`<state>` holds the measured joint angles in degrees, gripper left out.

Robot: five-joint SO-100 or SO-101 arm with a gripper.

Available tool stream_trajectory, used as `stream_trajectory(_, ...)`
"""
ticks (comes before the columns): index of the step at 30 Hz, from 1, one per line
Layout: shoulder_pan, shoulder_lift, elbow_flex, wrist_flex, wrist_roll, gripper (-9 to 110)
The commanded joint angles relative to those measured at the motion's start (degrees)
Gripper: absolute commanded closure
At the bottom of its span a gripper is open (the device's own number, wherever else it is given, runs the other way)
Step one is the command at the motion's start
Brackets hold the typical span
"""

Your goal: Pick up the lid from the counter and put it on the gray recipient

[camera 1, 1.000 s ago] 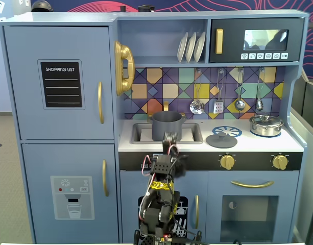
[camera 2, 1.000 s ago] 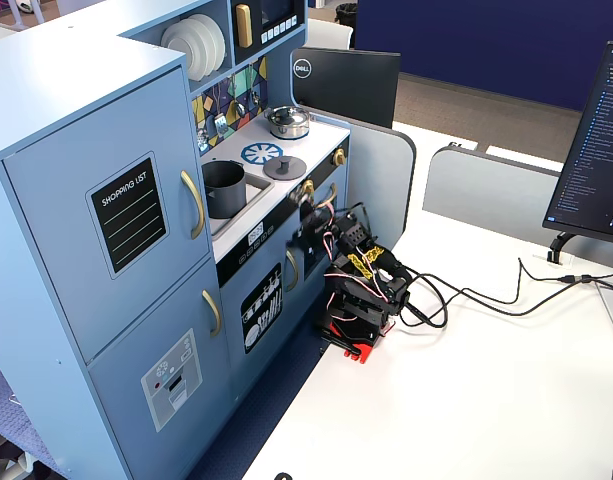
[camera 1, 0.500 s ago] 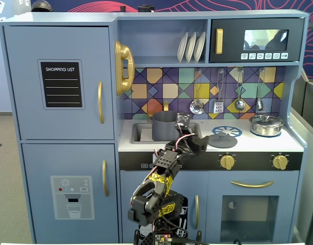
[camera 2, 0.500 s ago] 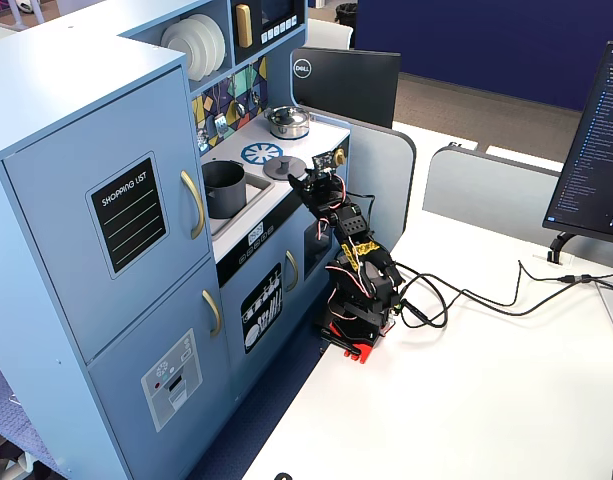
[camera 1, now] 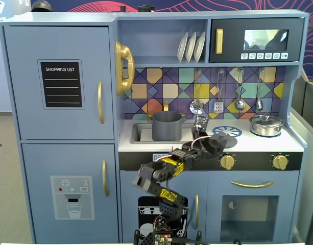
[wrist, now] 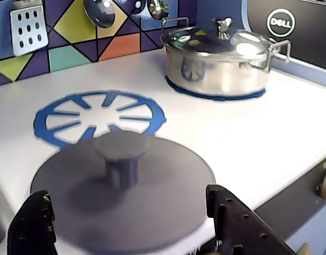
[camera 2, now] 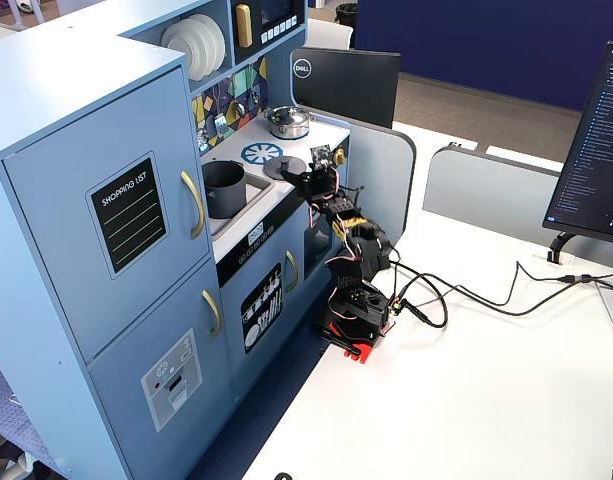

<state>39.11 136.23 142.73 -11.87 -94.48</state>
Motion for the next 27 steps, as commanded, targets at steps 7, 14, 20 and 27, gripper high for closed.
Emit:
stream_trajectory(7, -1.85, -15.73, -15.21, -6.42, 1.76, 71)
stream_trajectory(14, -3.16, -21.8, -18.72, -8.7, 2.11, 73)
stream_trajectory(20, -3.6, -27.07, -22.94, -9.14, 1.76, 74)
stream_trajectory(27, -3.34, -32.08, -25.75, -9.67, 1.67, 78)
